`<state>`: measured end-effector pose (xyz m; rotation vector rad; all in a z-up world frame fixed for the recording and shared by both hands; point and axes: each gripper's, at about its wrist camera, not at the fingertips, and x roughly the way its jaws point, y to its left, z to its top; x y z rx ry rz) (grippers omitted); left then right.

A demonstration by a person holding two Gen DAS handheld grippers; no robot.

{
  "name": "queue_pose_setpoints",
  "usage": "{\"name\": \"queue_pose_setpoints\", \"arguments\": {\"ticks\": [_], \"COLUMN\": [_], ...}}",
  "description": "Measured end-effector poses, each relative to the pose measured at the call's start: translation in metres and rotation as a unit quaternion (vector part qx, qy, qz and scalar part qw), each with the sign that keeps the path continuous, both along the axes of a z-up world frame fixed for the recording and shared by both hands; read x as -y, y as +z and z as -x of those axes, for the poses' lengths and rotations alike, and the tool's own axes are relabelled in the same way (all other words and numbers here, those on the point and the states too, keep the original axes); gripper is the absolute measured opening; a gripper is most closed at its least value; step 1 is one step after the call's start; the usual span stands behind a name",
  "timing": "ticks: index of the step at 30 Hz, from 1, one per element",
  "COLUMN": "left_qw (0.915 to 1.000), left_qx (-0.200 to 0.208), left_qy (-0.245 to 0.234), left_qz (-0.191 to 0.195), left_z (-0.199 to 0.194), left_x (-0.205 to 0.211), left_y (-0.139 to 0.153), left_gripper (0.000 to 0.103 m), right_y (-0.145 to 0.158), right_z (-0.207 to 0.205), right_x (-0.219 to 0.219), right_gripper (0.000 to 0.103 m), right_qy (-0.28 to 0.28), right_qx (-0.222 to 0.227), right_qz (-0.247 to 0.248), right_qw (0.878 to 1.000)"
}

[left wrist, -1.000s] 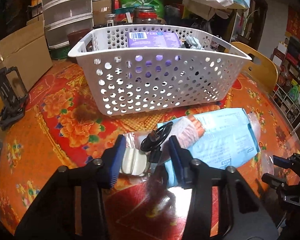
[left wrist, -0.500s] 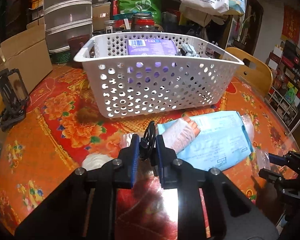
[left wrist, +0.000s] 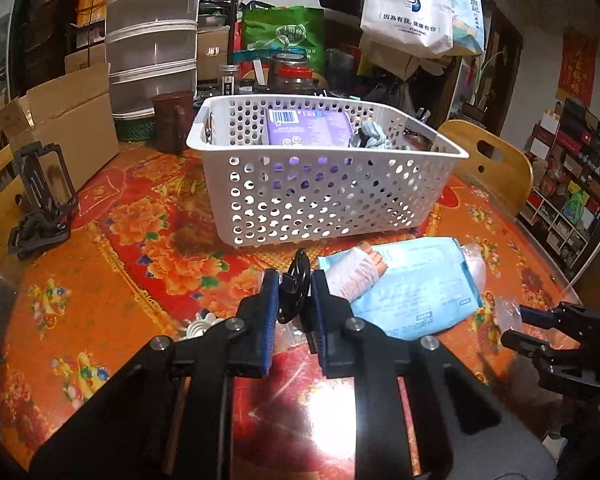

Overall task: Organize soft objects
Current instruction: 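Grasp the black cable item with the left gripper while the right grasps the clear plastic bag, then carry the cable and bag into the basket while opening both grippers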

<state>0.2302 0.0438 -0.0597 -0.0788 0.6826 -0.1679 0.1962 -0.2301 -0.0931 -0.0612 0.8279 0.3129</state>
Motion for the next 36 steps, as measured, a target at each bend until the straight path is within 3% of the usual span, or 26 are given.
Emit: {"name": "queue_pose_setpoints", "arguments": {"ticks": [11,22,29,36], "left_qw": [0.9997,0.9988,0.9985,0.9994], "left_qx": [0.021,0.045,0.052,0.026], "left_qy": [0.000,-0.004,-0.005,0.000], "left_qz": [0.012,0.018,0.017,0.024], "left_z": [0.017,0.008,-0.031,-0.105], "left_x": [-0.009,-0.014,-0.008,-0.004], "left_y": [0.024,0.072,0.109,0.132], "left_gripper": [0.015,0.015,0.015,0.015], "right_y": [0.033,0.084,0.122,0.154], "right_z": [-0.003,-0.030,-0.063,-0.121], "right_x": [-0.012,-0.021,-0.032,-0.051], "right_gripper": [0.042,0.039,0.038,0.038], "right_qy": [0.010,0.033,0.043,0.049], "right_qx": [0.033,0.067,0.088,0.088], "right_qz": [0.007,0.000,-0.006,-0.002], "right_qw": [0.999,0.997,0.995,0.995]}}
